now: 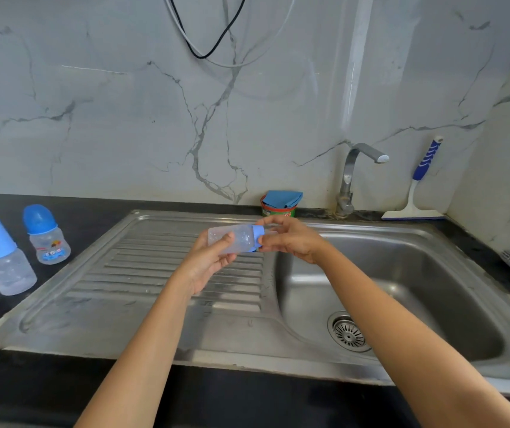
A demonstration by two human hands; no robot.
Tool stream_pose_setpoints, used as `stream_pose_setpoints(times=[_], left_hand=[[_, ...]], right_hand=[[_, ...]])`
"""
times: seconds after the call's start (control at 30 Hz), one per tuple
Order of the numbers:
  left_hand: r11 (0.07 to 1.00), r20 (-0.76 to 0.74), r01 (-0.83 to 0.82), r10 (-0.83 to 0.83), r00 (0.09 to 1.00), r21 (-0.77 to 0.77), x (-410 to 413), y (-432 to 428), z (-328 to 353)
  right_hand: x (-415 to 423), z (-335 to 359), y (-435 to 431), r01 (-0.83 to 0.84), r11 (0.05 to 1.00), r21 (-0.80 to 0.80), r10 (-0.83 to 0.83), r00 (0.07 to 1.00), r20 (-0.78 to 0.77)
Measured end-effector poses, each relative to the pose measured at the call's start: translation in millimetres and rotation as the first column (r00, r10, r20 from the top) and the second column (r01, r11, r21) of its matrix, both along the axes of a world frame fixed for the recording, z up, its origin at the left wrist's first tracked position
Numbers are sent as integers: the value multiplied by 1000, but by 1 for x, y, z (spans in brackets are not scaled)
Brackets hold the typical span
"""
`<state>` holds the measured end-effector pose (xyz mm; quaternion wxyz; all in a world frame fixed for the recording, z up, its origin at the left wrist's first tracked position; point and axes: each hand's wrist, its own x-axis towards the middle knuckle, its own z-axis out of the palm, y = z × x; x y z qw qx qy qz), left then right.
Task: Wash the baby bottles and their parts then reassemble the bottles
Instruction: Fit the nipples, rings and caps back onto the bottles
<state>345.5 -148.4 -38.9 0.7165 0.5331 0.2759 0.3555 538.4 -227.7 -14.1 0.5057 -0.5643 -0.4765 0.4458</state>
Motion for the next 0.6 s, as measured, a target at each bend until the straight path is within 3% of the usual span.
stream_pose_setpoints(times=[0.4, 0.6], left_hand=[[999, 123, 38, -43, 991, 38, -24, 14, -5], [994, 179, -43, 24, 984, 103, -23, 22, -4]], right_hand=[[-26, 6, 23, 67, 998, -10, -67, 998, 4], [-25, 16, 43, 50, 996, -80, -50, 999, 0]])
